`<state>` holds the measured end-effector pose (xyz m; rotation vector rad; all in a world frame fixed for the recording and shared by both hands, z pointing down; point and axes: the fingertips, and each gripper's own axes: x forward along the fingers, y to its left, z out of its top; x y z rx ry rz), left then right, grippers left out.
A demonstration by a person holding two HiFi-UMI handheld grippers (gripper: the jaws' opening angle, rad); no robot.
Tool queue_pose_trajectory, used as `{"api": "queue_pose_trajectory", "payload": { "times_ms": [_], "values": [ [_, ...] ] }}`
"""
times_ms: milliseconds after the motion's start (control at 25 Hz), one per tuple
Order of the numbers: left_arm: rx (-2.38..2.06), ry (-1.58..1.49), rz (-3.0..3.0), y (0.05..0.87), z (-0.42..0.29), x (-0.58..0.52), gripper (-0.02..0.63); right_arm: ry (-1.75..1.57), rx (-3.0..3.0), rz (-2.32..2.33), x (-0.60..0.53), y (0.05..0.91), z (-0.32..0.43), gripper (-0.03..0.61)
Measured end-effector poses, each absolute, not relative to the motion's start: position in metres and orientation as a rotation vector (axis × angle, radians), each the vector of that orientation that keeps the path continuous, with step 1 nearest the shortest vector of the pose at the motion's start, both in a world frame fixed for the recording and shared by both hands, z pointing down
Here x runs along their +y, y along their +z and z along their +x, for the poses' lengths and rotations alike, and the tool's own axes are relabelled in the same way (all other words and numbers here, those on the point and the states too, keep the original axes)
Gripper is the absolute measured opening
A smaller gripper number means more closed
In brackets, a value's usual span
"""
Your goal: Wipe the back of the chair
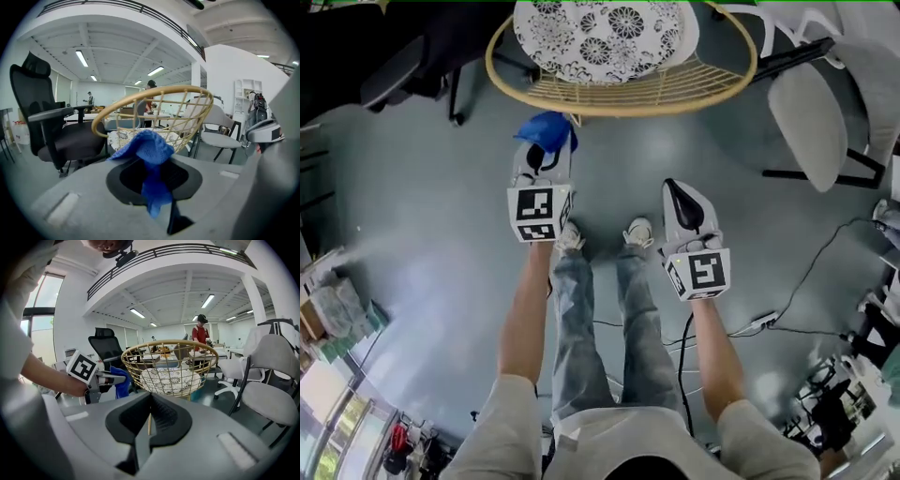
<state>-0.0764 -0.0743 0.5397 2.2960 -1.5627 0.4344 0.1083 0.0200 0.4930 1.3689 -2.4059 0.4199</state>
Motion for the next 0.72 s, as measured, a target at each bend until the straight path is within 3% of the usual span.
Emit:
{"api": "queue_pose_trajectory", "payload": {
  "times_ms": [320, 720],
  "values": [
    [-1.631, 0.519, 2.238, 0.569, -0.138, -0.112, 0.078, 0.418, -2.422, 1.322, 0.003, 0.499, 0.078, 0.0],
    [-1.615, 0.532, 2.265, 0.575, -0.133, -0.148, 0.078, 0.4, -2.421, 1.317, -0.019, 0.5, 0.073, 0.0]
  ]
}}
